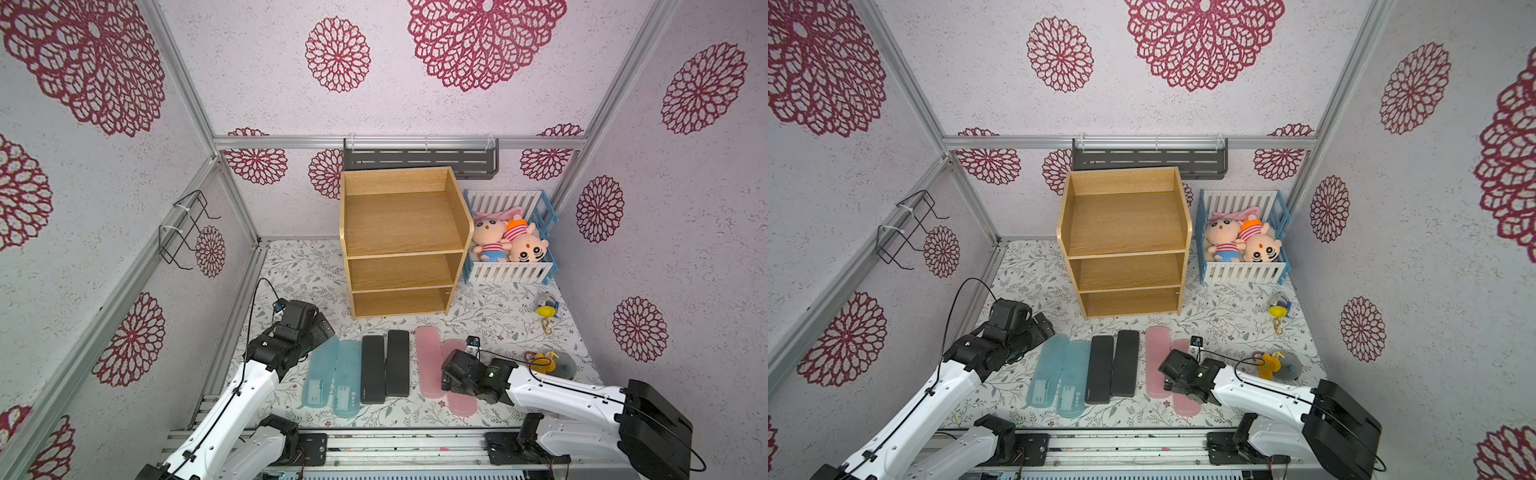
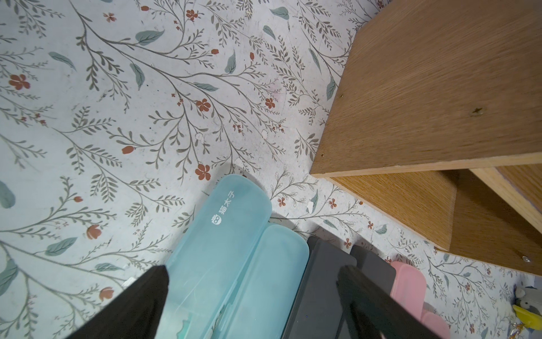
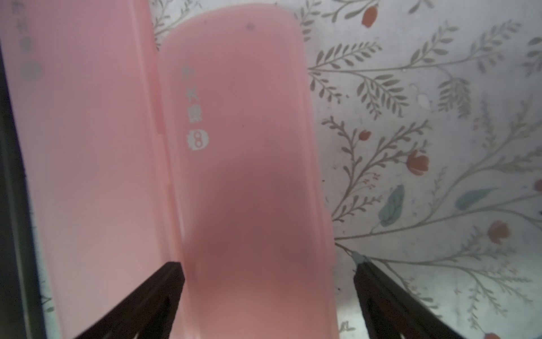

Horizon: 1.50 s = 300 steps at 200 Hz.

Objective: Place the pencil cases on the shelf according to color
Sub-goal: Pick up the pencil case from the center of the board.

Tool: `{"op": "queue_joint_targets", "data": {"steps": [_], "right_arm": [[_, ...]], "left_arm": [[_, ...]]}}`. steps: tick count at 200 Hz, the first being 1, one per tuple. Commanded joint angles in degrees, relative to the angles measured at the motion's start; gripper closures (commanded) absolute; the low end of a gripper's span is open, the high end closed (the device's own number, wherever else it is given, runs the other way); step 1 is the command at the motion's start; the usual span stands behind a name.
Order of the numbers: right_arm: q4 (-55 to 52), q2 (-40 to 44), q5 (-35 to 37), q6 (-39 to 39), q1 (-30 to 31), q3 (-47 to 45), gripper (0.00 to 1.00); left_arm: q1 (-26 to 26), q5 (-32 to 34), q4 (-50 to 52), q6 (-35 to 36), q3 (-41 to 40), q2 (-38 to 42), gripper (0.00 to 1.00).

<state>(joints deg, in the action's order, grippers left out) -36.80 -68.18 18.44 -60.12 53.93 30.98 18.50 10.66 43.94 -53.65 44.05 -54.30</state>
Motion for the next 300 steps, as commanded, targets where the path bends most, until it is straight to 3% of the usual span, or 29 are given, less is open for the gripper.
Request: {"op": "queue_joint_targets", "data": {"steps": [1,75,117,203,253,300], "right_arm": [[1.8,-2.9,-0.2,1.8,0.0,0.1,0.01],[1.0,2.8,-2.4,7.2,-9.1,-2.2,0.01],[-3.4,6.9,-3.6,7.9,-9.4,0.0,0.01],[-11.5,8.6,-6.0,-2.6,-1.1,0.5,0.01],[-6.6,2.6,-6.3,-7.7,4.3,-1.1,0.01],[-2.1,0.2,-5.6,-10.8,6.5,-4.2,0.09]], "left_arm": [[0.7,-0.7,-1.5,-0.4,-1.1,-0.1,0.03],[0.8,-1.4,-2.0,-0.5,-1.1,-0.5,0.03],[0.9,-1.1,-1.1,-0.6,-1.3,0.7,0.03],[0.9,-0.9,-0.4,-0.3,-2.2,2.3,0.03],[0.9,-1.2,-1.1,0.4,-2.3,1.7,0.03],[1.0,-1.6,-1.8,1.0,-2.5,1.2,0.03]]}}
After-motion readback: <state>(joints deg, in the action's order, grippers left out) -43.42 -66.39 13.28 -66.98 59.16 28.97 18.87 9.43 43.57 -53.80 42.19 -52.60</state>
